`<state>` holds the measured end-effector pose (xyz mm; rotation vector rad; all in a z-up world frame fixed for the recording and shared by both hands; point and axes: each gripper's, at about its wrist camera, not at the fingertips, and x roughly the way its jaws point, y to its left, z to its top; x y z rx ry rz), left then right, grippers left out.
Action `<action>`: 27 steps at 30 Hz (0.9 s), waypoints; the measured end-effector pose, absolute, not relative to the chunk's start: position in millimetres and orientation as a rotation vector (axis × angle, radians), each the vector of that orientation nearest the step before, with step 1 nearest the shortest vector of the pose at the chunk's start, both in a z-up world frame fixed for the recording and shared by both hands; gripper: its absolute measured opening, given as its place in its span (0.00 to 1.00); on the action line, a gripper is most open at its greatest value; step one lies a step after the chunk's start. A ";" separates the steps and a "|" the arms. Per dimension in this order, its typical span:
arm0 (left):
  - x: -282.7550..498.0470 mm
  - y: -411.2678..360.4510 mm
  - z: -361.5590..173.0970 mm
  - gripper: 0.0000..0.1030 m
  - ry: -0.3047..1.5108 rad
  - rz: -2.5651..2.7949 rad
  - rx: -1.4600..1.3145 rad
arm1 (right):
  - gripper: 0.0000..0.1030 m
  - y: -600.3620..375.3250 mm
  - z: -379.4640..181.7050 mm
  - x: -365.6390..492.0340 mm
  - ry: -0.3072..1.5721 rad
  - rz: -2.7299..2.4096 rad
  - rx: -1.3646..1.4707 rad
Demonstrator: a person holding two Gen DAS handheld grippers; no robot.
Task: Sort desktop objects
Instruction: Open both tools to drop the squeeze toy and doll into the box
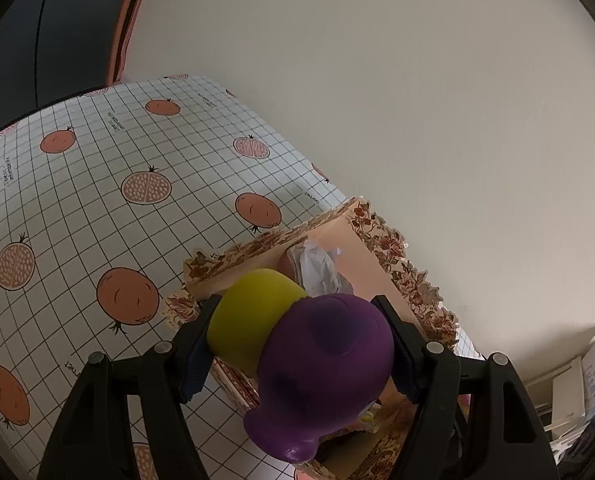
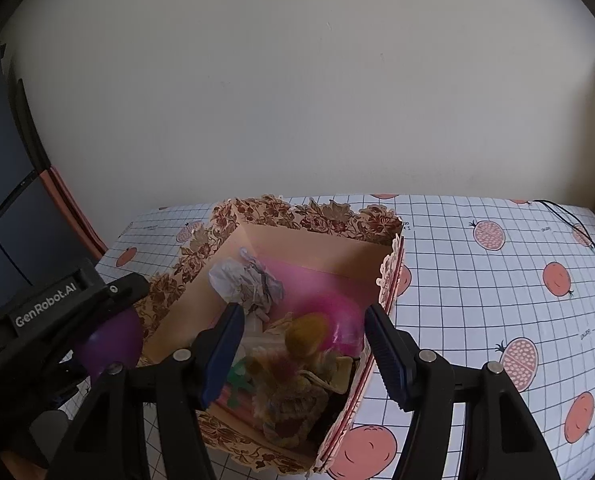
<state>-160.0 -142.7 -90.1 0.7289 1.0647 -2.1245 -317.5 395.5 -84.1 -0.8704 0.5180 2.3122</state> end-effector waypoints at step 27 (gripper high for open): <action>-166.9 -141.3 -96.5 0.84 1.049 -2.104 0.800 | 0.65 401.6 -93.5 -313.9 0.530 2.283 -0.924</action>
